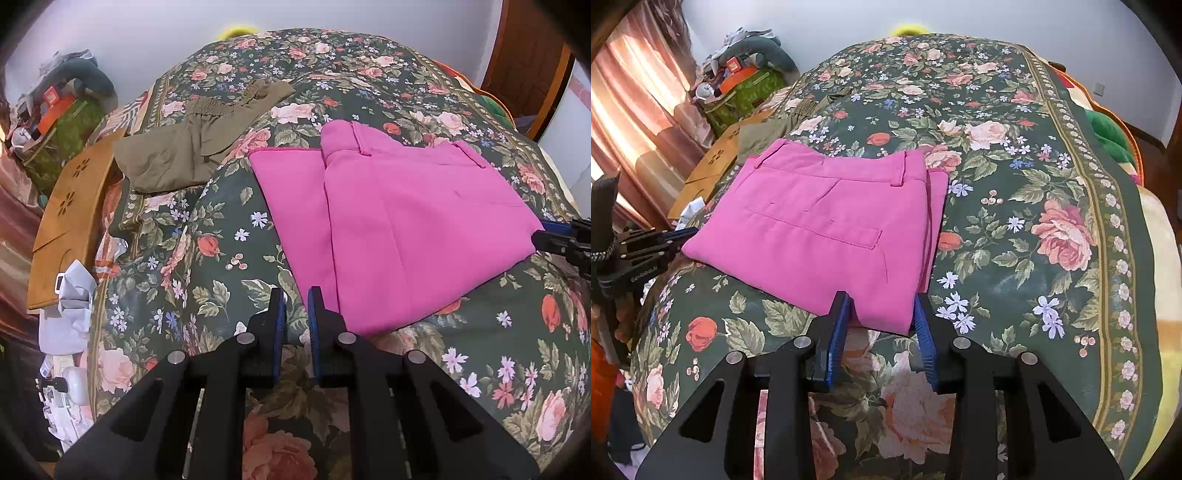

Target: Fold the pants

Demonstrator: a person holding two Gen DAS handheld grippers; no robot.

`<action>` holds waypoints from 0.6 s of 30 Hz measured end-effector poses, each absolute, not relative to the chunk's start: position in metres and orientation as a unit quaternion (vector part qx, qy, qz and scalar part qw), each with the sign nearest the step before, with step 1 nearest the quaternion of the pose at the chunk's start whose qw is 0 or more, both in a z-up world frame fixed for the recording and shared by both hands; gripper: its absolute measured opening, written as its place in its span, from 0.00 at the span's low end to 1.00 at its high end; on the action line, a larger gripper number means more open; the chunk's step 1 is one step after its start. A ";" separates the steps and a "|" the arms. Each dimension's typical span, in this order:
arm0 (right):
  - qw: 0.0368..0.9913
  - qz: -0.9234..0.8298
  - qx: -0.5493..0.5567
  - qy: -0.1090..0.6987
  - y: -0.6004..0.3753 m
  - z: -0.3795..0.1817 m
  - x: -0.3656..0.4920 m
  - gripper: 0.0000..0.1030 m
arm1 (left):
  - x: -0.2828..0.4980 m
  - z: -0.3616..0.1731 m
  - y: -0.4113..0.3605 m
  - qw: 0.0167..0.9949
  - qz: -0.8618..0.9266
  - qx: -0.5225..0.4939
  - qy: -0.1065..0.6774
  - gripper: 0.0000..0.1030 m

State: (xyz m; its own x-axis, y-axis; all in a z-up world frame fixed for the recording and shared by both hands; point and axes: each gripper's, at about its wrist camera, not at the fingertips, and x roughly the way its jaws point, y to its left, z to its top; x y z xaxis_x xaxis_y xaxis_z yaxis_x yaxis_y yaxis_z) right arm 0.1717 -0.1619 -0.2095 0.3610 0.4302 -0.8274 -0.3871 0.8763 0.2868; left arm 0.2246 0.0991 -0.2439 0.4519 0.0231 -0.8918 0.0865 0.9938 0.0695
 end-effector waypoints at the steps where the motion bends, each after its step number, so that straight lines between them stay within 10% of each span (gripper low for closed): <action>1: 0.825 0.247 0.023 0.509 -0.163 -0.208 0.172 0.33 | 0.225 -0.243 0.100 0.850 -0.019 0.049 0.525 0.12; 18: 0.848 0.229 0.018 0.478 -0.170 -0.181 0.224 0.53 | 0.276 -0.181 0.097 0.879 -0.036 0.032 0.475 0.45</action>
State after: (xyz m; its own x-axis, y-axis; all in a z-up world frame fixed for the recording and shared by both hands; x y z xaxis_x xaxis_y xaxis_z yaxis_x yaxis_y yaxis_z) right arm 0.2243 -0.1702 -0.1815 0.4374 0.4056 -0.8026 -0.3713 0.8943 0.2496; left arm 0.2762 0.0968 -0.1812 0.5470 -0.0338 -0.8365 0.0937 0.9954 0.0211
